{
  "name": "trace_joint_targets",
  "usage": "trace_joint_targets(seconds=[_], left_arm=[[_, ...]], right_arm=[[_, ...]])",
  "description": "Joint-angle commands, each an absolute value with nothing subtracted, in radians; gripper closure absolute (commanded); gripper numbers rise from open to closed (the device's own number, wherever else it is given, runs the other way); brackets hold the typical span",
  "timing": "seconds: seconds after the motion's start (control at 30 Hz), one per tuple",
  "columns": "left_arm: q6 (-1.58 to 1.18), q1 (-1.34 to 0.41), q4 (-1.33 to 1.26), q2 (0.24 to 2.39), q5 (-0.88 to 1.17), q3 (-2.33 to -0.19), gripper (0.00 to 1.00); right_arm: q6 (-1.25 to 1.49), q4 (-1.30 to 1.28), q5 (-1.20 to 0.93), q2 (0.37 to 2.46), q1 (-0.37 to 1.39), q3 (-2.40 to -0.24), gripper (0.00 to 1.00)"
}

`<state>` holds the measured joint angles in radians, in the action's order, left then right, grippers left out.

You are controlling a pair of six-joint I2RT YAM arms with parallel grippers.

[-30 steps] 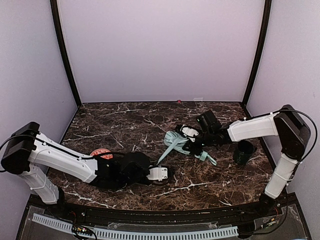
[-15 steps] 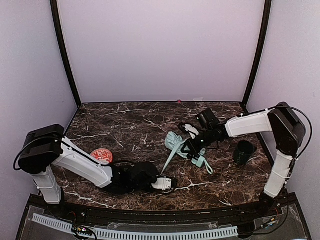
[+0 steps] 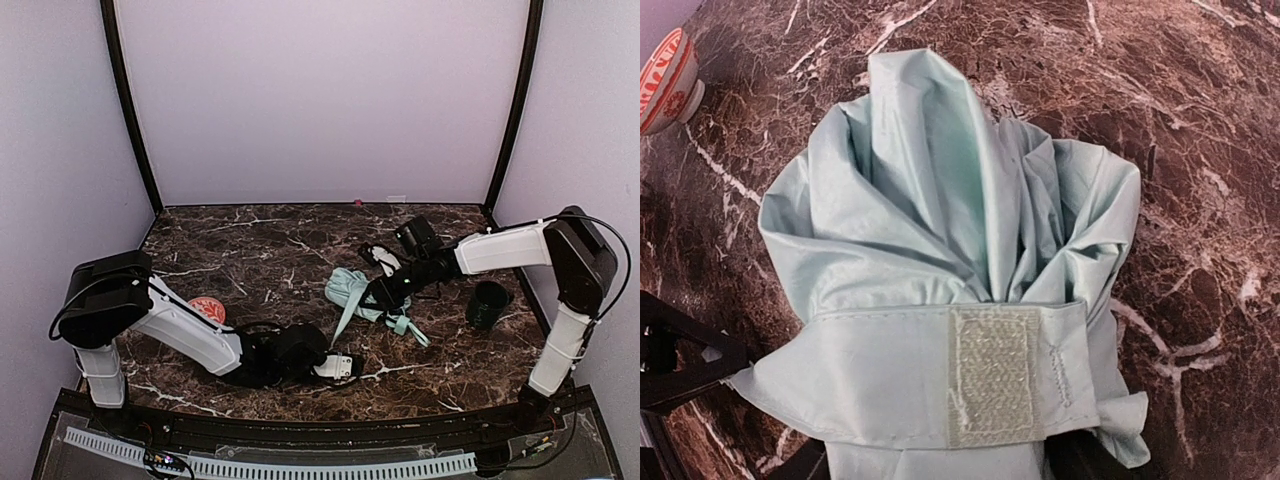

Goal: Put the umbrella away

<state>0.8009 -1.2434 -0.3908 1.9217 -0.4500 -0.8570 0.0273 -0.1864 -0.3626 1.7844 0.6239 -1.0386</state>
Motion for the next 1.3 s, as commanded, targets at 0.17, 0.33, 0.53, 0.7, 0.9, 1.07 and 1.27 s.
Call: trace_joint_targets(seconds=[0.17, 0.33, 0.53, 0.7, 0.9, 1.07, 1.27], left_arm=[[0.791, -1.219, -0.201, 1.991, -0.374, -0.834, 1.0], [0.784, -1.218, -0.2, 1.991, -0.374, -0.831, 1.0], [0.778, -1.216, -0.201, 1.991, -0.378, -0.829, 1.0], [0.769, -1.216, -0.197, 1.988, -0.383, -0.826, 1.0], [0.766, -1.215, -0.194, 1.981, -0.383, -0.818, 1.0], [0.747, -1.216, -0.188, 1.962, -0.389, -0.796, 1.0], [0.711, -1.219, -0.129, 1.935, -0.406, -0.786, 1.0]], right_arm=[[-0.055, -0.244, -0.295, 1.713, 0.64, -1.047, 0.28], [-0.094, -0.269, -0.28, 1.624, 0.662, -1.039, 0.01], [-0.167, -0.261, -0.229, 1.526, 0.714, -1.048, 0.0], [-0.189, -0.244, -0.116, 1.6, 0.773, -1.073, 0.0], [-0.251, -0.273, -0.054, 1.733, 0.853, -1.109, 0.0], [-0.294, -0.278, -0.019, 1.775, 0.887, -1.058, 0.0], [-0.31, -0.258, 0.047, 1.836, 0.889, -1.034, 0.02]])
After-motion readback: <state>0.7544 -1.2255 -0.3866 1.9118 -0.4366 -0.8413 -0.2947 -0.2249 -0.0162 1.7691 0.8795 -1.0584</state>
